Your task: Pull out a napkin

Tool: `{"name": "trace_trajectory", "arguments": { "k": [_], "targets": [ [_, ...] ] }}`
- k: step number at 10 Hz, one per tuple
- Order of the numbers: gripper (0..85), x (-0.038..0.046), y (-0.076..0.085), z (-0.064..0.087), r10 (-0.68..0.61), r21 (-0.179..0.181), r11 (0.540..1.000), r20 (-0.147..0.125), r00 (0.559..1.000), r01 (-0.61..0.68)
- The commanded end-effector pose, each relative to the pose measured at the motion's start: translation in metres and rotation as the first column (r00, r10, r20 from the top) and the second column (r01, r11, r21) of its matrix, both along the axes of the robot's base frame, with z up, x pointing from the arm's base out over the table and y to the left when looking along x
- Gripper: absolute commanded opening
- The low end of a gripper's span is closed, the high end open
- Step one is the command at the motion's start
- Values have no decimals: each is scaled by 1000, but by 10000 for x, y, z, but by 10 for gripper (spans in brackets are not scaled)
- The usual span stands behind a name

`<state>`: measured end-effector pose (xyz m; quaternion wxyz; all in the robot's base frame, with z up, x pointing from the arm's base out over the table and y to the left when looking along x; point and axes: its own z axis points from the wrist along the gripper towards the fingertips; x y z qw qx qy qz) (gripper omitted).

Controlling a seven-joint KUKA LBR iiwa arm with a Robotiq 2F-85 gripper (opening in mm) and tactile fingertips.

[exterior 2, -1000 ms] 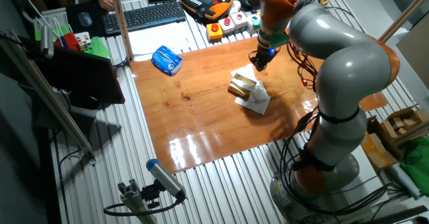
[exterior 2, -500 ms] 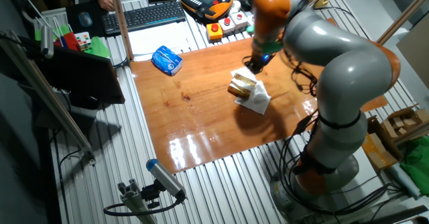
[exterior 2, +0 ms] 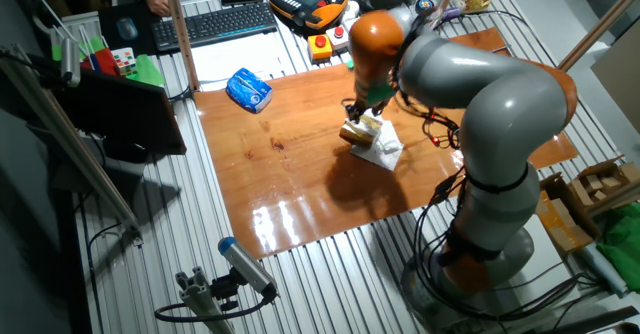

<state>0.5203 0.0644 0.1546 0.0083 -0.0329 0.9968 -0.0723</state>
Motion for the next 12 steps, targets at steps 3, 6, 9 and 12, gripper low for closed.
{"name": "trace_trajectory", "arguments": {
  "k": [3, 6, 9, 12],
  "targets": [
    [613, 63, 19, -227, 17, -19, 1000, 9, 1000, -17],
    [617, 106, 31, -382, 34, -42, 999, 32, 999, -33],
    [623, 163, 61, -492, 44, -47, 998, 41, 998, -42],
    [627, 201, 57, -560, 53, -46, 998, 49, 997, -51]
  ]
}}
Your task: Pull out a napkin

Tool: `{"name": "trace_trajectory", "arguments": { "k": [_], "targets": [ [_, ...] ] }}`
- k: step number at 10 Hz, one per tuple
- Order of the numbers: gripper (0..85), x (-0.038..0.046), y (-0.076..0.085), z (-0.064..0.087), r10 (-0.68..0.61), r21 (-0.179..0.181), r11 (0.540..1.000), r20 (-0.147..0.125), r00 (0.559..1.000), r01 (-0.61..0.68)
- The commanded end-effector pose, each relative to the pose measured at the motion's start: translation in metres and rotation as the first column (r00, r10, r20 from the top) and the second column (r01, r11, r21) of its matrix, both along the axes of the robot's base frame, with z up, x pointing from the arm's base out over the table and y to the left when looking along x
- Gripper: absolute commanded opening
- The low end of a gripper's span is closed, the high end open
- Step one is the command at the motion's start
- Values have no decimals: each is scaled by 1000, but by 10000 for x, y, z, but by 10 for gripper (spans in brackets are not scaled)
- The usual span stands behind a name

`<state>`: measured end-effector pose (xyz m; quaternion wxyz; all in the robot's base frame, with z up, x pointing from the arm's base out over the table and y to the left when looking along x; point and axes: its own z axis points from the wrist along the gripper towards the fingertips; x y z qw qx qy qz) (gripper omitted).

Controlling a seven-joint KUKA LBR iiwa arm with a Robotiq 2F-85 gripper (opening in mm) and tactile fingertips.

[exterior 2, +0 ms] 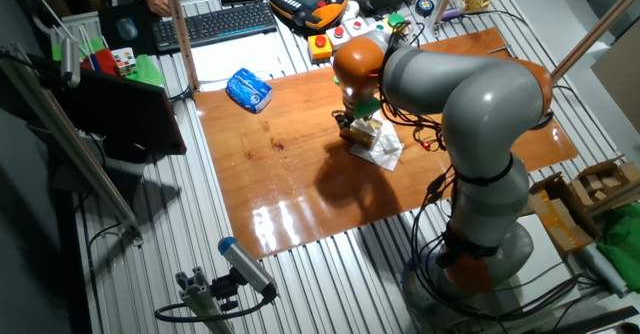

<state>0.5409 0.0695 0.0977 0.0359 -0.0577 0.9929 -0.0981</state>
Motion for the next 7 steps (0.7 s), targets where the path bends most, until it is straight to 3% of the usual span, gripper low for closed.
{"name": "trace_trajectory", "arguments": {
  "k": [1, 4, 7],
  "targets": [
    [627, 3, -1, -19, 3, -5, 1000, 4, 1000, -3],
    [627, 25, -28, -119, 16, -14, 1000, 21, 1000, -16],
    [603, 108, -139, -151, 45, 0, 999, 13, 999, -45]
  ]
}}
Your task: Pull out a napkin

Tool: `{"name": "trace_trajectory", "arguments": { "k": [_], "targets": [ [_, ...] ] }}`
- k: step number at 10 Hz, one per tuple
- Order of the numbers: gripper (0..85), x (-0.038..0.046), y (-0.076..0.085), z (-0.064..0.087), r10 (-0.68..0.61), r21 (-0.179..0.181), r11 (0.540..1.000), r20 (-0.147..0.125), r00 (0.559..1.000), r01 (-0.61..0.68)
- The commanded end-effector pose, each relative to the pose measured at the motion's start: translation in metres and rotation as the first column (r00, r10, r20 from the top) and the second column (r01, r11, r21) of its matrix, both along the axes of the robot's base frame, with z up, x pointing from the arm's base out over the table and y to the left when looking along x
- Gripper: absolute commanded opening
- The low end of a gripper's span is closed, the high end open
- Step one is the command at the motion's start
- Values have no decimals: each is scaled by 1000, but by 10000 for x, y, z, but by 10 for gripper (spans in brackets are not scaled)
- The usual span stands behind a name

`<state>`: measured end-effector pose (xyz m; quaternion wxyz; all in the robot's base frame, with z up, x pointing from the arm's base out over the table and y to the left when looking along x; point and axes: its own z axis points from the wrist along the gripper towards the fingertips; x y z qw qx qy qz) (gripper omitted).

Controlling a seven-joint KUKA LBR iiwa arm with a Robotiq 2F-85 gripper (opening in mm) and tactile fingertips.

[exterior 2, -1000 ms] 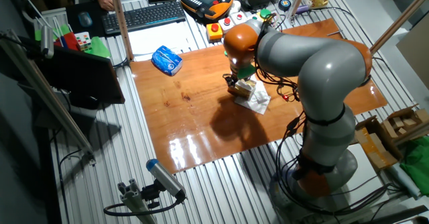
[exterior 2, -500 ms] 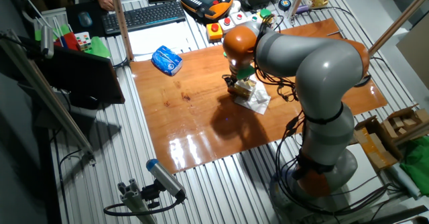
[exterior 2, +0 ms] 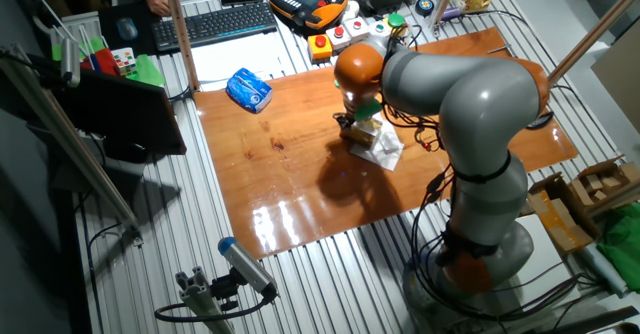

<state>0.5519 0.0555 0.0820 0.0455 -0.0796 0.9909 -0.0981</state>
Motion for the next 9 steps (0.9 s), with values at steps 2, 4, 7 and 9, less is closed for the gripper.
{"name": "trace_trajectory", "arguments": {
  "k": [2, 4, 7, 9],
  "targets": [
    [593, 21, -29, -30, 7, 2, 1000, 9, 1000, -7],
    [530, 26, 1, -13, 5, 10, 1000, 3, 1000, -5],
    [310, 38, 30, 10, 20, 13, 1000, -3, 1000, -20],
    [73, 43, 39, 24, 39, 25, 999, -17, 999, -39]
  ]
}}
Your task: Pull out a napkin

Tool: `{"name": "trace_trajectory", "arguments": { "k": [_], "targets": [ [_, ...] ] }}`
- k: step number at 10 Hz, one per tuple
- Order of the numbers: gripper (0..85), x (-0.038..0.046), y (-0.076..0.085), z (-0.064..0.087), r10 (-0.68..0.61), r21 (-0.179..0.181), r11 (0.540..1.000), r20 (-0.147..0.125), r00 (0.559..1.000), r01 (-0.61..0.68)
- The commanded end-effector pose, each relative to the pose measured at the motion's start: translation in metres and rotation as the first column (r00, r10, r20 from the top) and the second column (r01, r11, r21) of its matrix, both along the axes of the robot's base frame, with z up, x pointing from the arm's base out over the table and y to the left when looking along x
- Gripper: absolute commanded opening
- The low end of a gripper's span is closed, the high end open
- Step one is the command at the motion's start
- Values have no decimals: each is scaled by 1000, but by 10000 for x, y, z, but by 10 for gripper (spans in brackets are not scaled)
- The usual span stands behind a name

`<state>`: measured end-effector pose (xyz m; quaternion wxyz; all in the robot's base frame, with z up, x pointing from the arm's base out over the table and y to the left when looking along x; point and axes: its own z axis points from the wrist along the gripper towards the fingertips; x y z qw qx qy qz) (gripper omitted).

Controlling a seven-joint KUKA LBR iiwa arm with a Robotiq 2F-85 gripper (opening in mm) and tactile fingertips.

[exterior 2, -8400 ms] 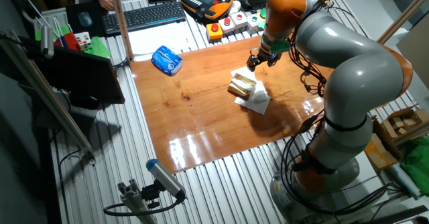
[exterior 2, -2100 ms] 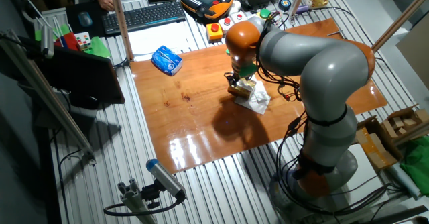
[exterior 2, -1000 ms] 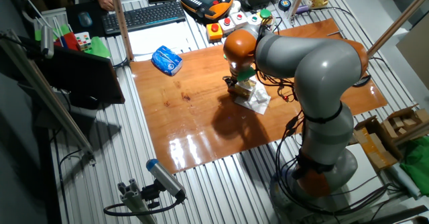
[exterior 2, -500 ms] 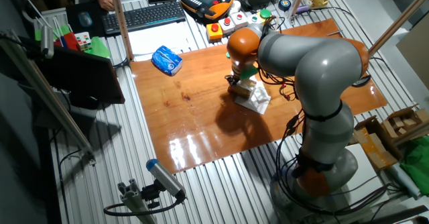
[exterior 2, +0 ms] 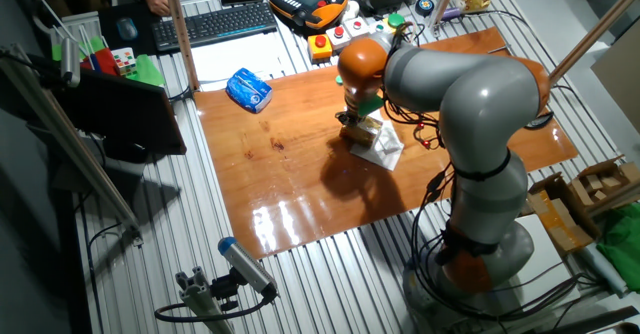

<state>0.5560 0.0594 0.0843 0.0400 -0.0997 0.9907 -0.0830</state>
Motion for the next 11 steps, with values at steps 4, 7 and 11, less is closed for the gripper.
{"name": "trace_trajectory", "arguments": {
  "k": [4, 7, 11],
  "targets": [
    [7, 35, 103, 111, -15, 21, 1000, -26, 1000, 16],
    [7, 80, 115, 260, -16, 54, 998, -57, 998, 19],
    [7, 179, 57, 503, -38, 171, 983, -137, 990, 61]
  ]
}}
